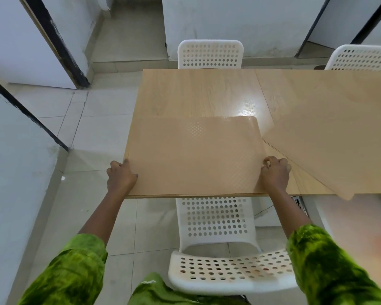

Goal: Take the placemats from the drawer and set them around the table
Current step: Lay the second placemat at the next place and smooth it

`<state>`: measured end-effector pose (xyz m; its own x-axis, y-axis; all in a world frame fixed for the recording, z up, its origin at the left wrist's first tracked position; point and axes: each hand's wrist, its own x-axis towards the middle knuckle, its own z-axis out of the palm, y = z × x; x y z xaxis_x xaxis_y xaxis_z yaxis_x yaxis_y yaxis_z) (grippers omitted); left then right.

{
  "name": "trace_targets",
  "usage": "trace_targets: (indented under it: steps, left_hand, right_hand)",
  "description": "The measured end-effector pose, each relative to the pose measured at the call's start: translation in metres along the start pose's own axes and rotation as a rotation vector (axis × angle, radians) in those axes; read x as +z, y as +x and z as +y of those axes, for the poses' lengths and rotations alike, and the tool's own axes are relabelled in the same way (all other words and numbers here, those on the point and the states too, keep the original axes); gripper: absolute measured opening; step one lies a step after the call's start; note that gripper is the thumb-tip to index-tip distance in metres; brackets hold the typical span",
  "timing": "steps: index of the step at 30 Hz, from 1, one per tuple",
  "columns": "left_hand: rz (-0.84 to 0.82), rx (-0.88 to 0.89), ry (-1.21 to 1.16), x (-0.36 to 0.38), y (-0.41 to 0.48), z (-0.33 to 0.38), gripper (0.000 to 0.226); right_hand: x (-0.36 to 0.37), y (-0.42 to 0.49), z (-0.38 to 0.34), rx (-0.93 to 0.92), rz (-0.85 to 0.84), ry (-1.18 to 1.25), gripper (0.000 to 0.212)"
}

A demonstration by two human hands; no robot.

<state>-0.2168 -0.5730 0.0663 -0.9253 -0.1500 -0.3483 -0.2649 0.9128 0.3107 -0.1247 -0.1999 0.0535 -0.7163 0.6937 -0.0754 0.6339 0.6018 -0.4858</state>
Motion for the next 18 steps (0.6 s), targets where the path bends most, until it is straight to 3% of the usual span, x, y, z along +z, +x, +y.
trace_targets:
  steps: [18]
  left_hand:
    - [-0.013,-0.038,0.04,0.003,0.0049,0.0028,0.049]
  right_hand:
    - [0.0001,0.0011,-0.0024,-0.018,0.002,-0.007,0.03]
